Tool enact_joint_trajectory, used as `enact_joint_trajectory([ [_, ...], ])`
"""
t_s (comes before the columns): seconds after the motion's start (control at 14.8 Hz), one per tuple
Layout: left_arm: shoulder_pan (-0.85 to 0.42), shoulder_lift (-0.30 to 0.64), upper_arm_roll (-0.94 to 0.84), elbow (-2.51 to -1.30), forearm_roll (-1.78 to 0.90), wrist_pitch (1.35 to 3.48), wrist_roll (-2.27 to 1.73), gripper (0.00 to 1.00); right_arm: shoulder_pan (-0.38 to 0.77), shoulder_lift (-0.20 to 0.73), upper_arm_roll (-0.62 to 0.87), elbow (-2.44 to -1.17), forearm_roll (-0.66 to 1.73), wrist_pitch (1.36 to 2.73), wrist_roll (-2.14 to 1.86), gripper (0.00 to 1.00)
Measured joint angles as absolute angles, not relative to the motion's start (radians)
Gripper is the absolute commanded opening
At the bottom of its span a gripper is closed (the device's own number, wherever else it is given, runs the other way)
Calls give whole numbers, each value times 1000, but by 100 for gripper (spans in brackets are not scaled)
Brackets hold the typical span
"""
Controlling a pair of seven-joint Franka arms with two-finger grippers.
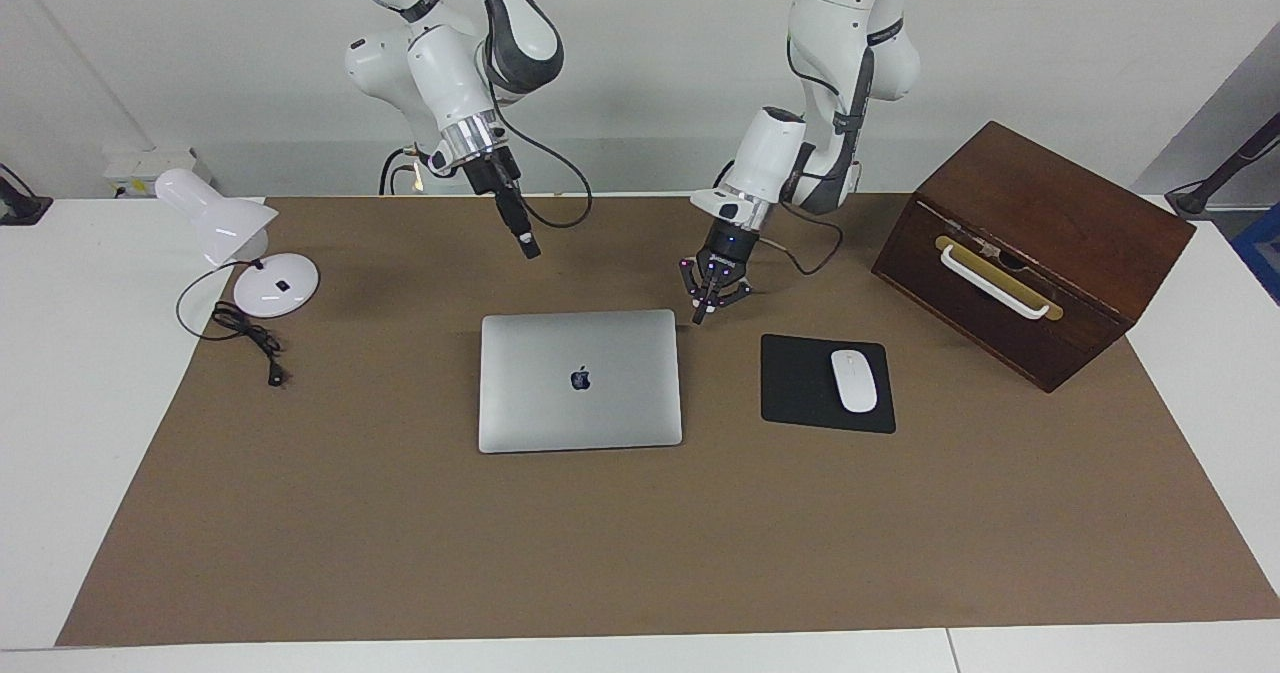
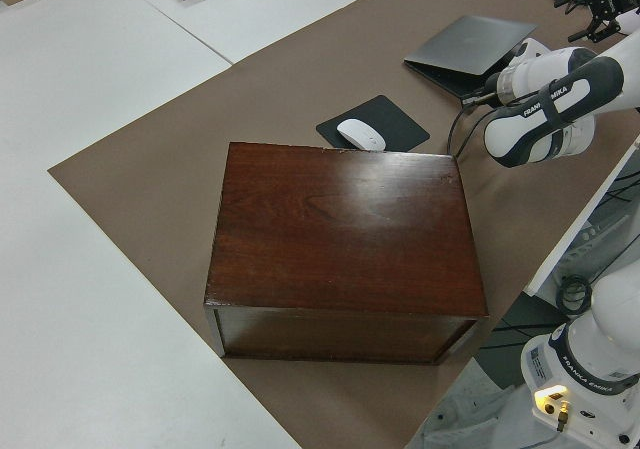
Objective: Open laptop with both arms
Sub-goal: 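Bring both grippers to the laptop's near edge, one at each corner, then hold the laptop base with the left gripper and grip the lid edge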
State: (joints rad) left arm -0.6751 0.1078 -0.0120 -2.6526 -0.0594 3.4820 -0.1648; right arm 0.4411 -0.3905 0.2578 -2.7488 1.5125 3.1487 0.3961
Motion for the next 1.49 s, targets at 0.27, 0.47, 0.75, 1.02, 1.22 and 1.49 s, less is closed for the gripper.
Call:
enact_joint_trajectory([
  [0.27, -682, 151, -13, -2605, -59, 3482, -165, 0, 429, -382, 256, -2747, 1605, 3149, 280, 100],
  [0.47, -689, 174, -12, -2578, -59, 3482, -165, 0, 400, -372, 256, -2746, 1647, 3139, 202, 100],
  [0.75, -695, 201, -13, -2548, -59, 3482, -165, 0, 372, -353, 255, -2729, 1660, 3119, 167, 100],
  [1.02, -705, 240, -13, -2519, -59, 3482, -165, 0, 372, -298, 256, -2690, 1660, 3118, 167, 100],
  [1.22, -705, 252, -13, -2506, -59, 3482, -165, 0, 372, -255, 255, -2660, 1660, 3118, 167, 100],
  [1.49, -706, 264, -13, -2498, -59, 3483, -165, 0, 359, -202, 255, -2622, 1660, 3118, 146, 100],
])
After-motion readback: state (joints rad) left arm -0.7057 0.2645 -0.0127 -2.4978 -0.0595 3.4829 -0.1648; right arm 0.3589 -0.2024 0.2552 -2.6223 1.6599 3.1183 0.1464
